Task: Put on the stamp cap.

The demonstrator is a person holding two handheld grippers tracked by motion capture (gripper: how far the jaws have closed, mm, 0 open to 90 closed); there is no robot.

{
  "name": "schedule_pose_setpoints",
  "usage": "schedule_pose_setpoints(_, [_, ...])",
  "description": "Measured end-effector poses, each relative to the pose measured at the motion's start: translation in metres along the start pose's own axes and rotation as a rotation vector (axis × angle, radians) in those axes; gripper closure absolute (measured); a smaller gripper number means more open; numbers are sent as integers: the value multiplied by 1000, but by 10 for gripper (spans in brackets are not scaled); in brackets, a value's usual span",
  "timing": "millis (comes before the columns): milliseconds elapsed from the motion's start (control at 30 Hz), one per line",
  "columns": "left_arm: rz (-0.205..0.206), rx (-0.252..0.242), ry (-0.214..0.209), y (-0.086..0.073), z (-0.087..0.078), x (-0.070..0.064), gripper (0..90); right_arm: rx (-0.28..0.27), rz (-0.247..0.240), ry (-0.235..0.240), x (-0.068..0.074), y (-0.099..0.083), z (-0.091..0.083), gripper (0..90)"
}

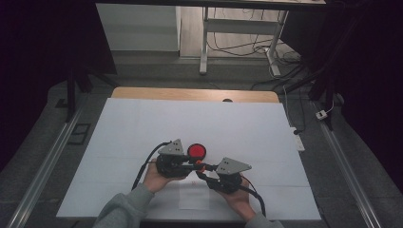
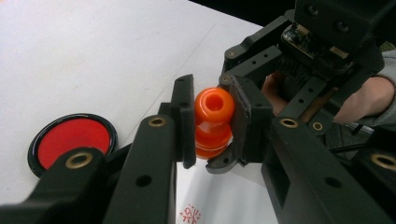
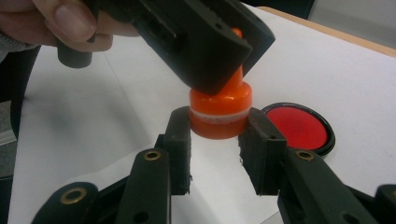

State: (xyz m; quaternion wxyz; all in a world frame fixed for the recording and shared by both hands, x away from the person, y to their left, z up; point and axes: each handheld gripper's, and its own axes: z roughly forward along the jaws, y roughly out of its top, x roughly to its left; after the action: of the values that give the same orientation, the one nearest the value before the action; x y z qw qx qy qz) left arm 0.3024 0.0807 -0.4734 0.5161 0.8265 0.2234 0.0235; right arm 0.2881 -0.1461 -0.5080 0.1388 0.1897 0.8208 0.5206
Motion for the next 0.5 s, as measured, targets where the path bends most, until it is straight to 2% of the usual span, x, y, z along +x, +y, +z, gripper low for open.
schedule_pose_setpoints(500, [-5, -1, 0, -1, 1, 1, 718, -15, 12, -6, -1, 0, -1, 642])
